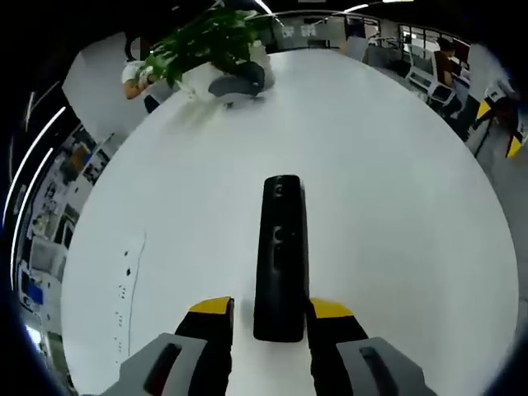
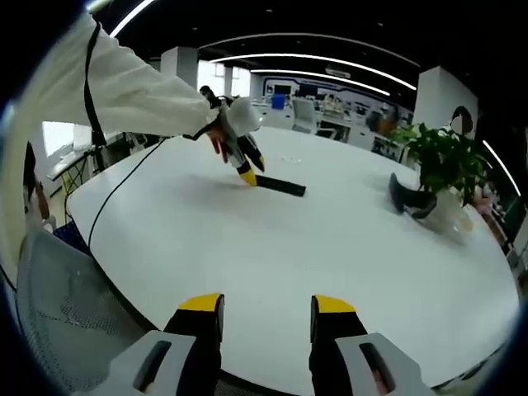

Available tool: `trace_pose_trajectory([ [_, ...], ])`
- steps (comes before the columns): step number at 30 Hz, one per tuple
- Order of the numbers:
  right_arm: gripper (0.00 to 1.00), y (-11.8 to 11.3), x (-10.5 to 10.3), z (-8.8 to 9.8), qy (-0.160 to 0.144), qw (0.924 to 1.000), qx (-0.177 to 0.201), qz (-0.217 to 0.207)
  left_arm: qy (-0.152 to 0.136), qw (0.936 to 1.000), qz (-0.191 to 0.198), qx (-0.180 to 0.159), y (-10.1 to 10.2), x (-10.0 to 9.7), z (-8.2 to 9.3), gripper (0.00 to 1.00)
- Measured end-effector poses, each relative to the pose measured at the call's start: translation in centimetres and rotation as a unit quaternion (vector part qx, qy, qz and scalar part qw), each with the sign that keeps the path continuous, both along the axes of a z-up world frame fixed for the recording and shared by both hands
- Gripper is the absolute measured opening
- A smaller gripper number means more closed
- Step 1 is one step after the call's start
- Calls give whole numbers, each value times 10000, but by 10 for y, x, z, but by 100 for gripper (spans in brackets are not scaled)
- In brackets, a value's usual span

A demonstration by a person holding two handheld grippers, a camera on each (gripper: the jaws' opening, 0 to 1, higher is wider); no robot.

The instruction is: Press the specified remote control buttons in sequence, fully releasing each button before pressing the next.

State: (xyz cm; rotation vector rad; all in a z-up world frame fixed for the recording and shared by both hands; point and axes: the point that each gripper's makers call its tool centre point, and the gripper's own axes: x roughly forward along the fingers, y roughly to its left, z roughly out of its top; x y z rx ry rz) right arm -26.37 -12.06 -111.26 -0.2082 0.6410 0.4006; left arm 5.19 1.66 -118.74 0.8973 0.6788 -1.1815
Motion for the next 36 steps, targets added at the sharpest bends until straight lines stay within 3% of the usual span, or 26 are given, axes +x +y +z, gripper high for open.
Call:
trace_pose_trajectory([
  [4,43,0,1,3,-68,10000,36,-23,-286,9990,325,-134,4,4,4,44],
  [7,44,0,1,5,-137,9999,39,4,-318,9967,723,-190,8,4,5,47],
  [9,46,1,1,6,-180,9998,50,3,-617,9949,761,-229,8,3,8,48],
  [14,54,-2,4,12,-379,9993,43,-57,-1030,9885,1090,-194,13,-1,15,56],
  [16,56,-3,4,13,-417,9991,33,-70,-1111,9834,1437,10,24,0,17,61],
  [18,55,-2,4,14,-425,9991,48,-50,-1380,9796,1426,299,32,3,21,61],
  [20,55,0,4,14,-420,9991,45,-19,-1358,9800,1452,103,30,-3,24,62],
  [23,57,0,4,15,-438,9990,58,-6,-1317,9777,1636,-67,29,-10,30,73],
  [25,57,0,4,16,-469,9989,59,-14,-1168,9746,1861,-441,25,-21,37,75],
  [27,58,1,4,17,-499,9987,86,0,-1206,9732,1847,-656,22,-32,44,78],
  [30,59,1,4,19,-554,9984,73,10,-922,9700,1966,-1090,18,-65,49,88],
  [33,60,-1,5,21,-608,9981,113,-36,-673,9617,2148,-1563,17,-97,60,94],
  [36,60,-1,5,22,-617,9980,145,-32,-655,9607,2148,-1633,22,-122,66,96],
])
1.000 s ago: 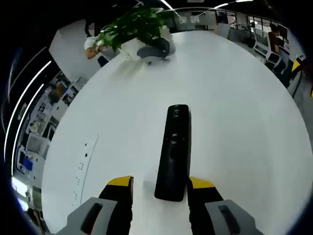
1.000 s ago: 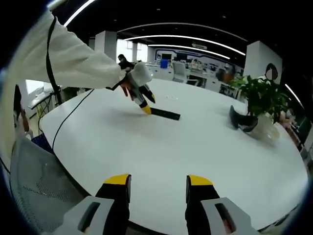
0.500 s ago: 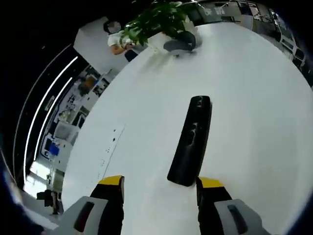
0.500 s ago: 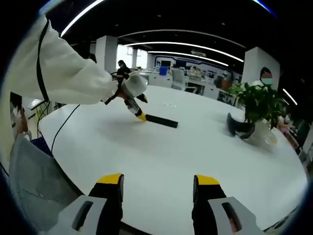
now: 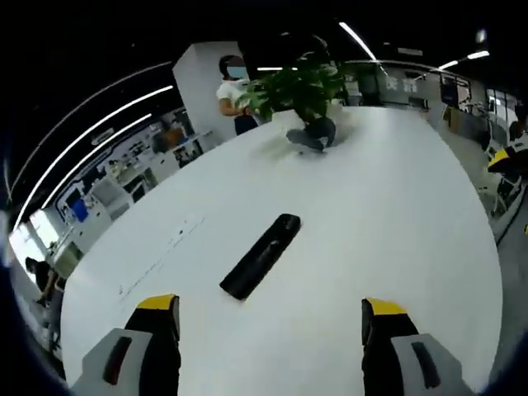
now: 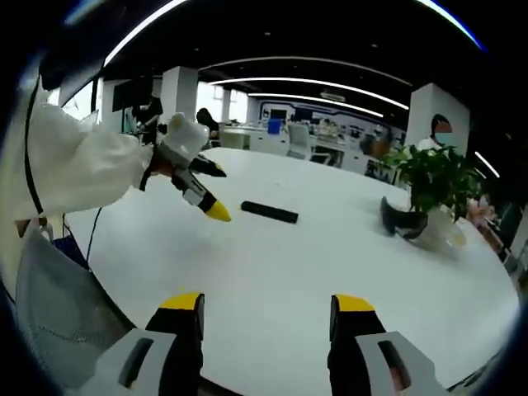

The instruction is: Press the specified remote control buttons in sequence, fully releasing each button before pressing the next.

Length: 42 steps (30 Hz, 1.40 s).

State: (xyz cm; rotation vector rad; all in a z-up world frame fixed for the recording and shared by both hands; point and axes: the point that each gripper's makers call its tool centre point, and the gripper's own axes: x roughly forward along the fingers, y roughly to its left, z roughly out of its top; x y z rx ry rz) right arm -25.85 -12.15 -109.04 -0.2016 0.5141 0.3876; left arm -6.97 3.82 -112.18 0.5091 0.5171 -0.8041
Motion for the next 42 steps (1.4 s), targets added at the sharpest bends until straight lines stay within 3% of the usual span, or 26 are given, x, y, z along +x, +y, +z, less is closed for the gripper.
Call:
trace_pose_trajectory([
  [2,62,1,0,0,-21,10000,-20,32,-36,9999,65,-141,1,-13,6,98],
  [5,63,0,1,1,-56,10000,-21,6,32,9970,352,-695,2,-37,18,100],
  [7,63,-1,2,2,-75,10000,5,-21,-12,9957,463,-801,6,-46,24,100],
  [9,64,-1,2,2,-83,10000,5,-29,-79,9913,586,-1173,6,-57,35,100],
  [14,68,-2,3,3,-118,9999,-8,-57,-199,9884,874,-1223,21,-85,48,100],
  [20,77,-4,5,4,-172,9998,-23,-107,-297,9738,1471,-1709,41,-112,69,100],
  [21,78,-3,4,3,-142,9998,-28,-99,-262,9660,1652,-1970,44,-115,74,100],
  [23,80,-3,4,4,-150,9998,-39,-91,-305,9585,1809,-2183,50,-121,81,100],
  [25,86,-4,6,5,-215,9997,-50,-126,-486,9578,1927,-2076,61,-126,85,100],
  [28,99,-5,8,5,-250,9995,-69,-169,-703,9638,2002,-1617,76,-141,86,100],
  [34,99,-8,9,10,-343,9992,-107,-176,-634,9609,2145,-1633,80,-163,77,100],
  [37,99,-9,9,12,-391,9989,-111,-214,-657,9546,2257,-1827,78,-171,76,100],
  [42,99,-10,8,16,-482,9985,-105,-254,-821,9510,2262,-1939,76,-180,76,100],
])
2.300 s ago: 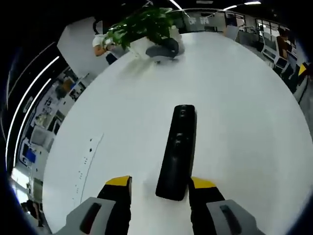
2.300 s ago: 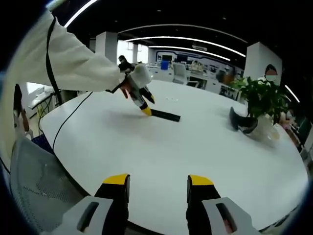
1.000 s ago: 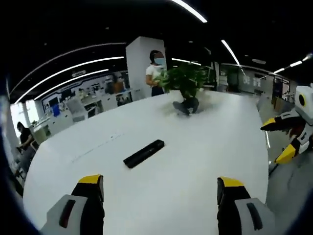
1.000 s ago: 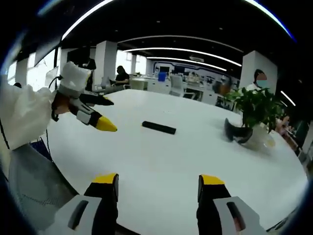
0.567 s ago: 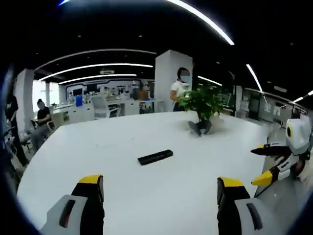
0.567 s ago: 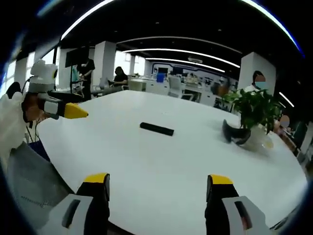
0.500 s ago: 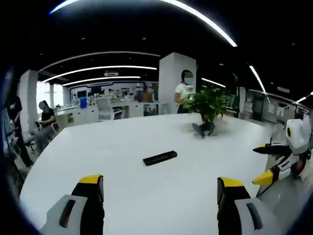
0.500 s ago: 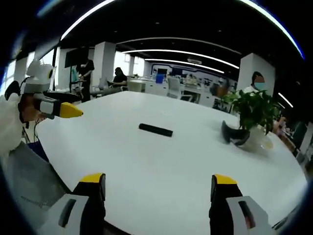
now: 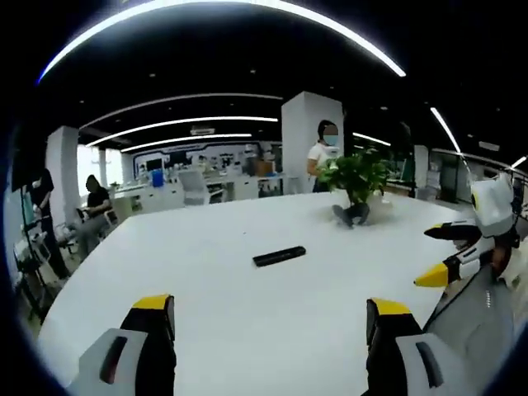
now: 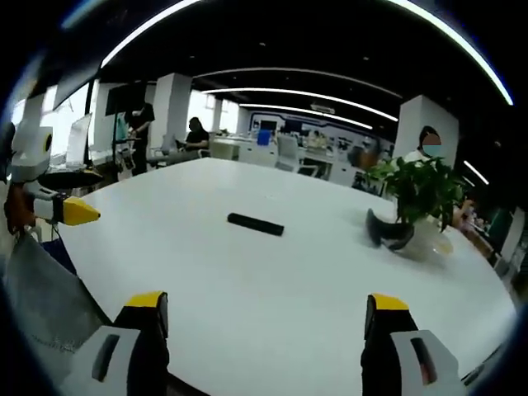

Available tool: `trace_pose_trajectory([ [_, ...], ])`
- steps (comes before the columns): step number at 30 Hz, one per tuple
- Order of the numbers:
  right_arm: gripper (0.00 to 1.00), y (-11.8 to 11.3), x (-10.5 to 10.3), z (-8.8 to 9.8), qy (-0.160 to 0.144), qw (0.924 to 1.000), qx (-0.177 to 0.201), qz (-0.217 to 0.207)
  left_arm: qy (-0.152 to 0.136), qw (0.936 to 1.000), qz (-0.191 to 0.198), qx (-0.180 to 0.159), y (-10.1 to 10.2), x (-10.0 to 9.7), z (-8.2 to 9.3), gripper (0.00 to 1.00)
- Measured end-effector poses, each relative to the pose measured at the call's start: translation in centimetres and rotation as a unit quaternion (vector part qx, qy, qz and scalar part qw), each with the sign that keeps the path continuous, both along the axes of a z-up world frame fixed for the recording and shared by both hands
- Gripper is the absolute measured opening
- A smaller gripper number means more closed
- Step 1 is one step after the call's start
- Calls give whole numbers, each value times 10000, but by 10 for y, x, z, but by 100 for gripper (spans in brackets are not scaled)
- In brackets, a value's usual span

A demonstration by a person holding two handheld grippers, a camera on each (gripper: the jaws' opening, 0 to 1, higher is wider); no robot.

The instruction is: Press the specified remote control buttons in sequence, fully releasing each button before pressing the next.

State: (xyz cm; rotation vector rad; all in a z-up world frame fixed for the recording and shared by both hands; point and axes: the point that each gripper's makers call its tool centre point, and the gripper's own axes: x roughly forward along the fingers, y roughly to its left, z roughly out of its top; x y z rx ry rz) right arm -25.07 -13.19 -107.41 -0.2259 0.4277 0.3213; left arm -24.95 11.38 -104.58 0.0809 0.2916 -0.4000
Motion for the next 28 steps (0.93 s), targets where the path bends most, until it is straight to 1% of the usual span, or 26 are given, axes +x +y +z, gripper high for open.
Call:
trace_pose_trajectory([
  [2,99,0,0,1,-41,10000,5,-9,-32,10000,31,-28,0,-3,0,100],
  [3,99,-1,1,1,-61,10000,1,-28,-103,9999,112,-60,3,-3,0,100],
  [4,99,-2,1,2,-72,10000,-1,-40,-219,9995,225,-105,6,-3,3,100],
  [5,99,-2,1,2,-72,10000,0,-44,-336,9990,305,-37,9,-4,5,100],
  [7,99,-1,1,4,-125,9999,-3,-25,-585,9971,426,222,15,-1,12,100],
  [8,99,-1,1,5,-151,9999,-9,-18,-740,9960,444,247,13,0,17,100],
  [9,99,0,2,7,-173,9998,-12,-6,-790,9957,448,161,11,1,19,100],
  [10,99,0,2,11,-170,9999,-13,-7,-789,9957,449,182,10,2,19,100],
  [11,99,1,3,16,-293,9996,40,3,-805,9953,456,272,10,3,20,100],
  [12,99,1,2,19,-354,9994,41,18,-892,9942,500,324,12,5,22,100],
  [13,99,1,3,22,-472,9989,44,37,-866,9940,562,365,14,5,20,100],
  [15,99,0,2,22,-462,9989,98,27,-879,9931,656,406,17,5,20,100],
  [17,99,3,2,23,-472,9987,165,72,-984,9916,686,490,17,6,21,100],
  [19,99,5,2,24,-523,9984,162,114,-1033,9911,659,511,15,6,22,100],
  [21,99,6,1,23,-507,9985,120,140,-1037,9906,686,577,17,6,21,99],
  [23,99,8,1,24,-523,9984,133,164,-1013,9905,746,547,20,6,20,98],
  [24,99,8,1,24,-520,9984,130,171,-978,9911,769,482,22,6,20,98],
  [25,99,8,1,23,-509,9985,134,171,-971,9917,773,330,22,6,21,98],
  [26,98,8,1,23,-490,9986,133,157,-984,9916,784,295,23,7,22,97],
  [28,96,7,1,22,-448,9988,132,140,-990,9910,827,343,25,7,21,97],
])
